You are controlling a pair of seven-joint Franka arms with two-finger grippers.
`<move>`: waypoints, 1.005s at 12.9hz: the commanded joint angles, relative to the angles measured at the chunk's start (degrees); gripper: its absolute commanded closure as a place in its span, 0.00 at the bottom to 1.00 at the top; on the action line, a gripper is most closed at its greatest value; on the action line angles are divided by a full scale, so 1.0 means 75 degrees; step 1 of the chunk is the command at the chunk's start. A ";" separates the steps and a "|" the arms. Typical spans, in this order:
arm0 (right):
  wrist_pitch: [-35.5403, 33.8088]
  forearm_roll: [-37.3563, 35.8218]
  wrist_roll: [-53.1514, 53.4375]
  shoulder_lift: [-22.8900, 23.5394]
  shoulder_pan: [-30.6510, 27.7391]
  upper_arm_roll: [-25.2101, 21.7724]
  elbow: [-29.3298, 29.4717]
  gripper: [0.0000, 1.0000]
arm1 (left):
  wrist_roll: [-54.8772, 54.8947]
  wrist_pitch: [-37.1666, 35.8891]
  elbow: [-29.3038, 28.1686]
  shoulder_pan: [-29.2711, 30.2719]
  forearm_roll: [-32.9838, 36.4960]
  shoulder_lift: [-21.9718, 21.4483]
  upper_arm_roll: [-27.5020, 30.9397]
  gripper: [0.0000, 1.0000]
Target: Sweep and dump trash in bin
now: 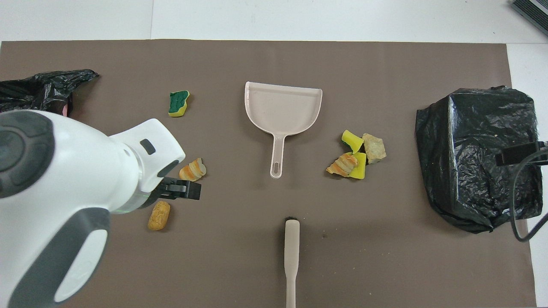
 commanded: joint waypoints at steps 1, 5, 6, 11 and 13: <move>0.0040 0.0183 -0.0097 0.0018 -0.0017 -0.0048 0.0048 0.00 | -0.0500 0.0556 -0.0757 -0.0675 -0.0065 -0.0357 0.0136 0.00; 0.0040 0.0183 -0.0097 0.0018 -0.0017 -0.0048 0.0048 0.00 | -0.1274 0.1329 -0.1449 -0.1474 -0.0065 -0.0368 0.0124 0.00; 0.0040 0.0172 -0.0097 0.0018 -0.0017 -0.0048 0.0037 0.00 | -0.1519 0.1493 -0.1589 -0.1696 -0.0065 -0.0345 0.0124 0.00; 0.0040 0.0183 -0.0097 0.0018 -0.0017 -0.0048 0.0048 0.00 | -0.2047 0.1858 -0.1907 -0.2306 -0.0100 -0.0334 0.0100 0.00; 0.0029 0.0172 -0.0097 0.0018 -0.0017 -0.0048 0.0048 0.00 | -0.2375 0.2114 -0.2047 -0.2785 -0.0100 -0.0018 0.0100 0.00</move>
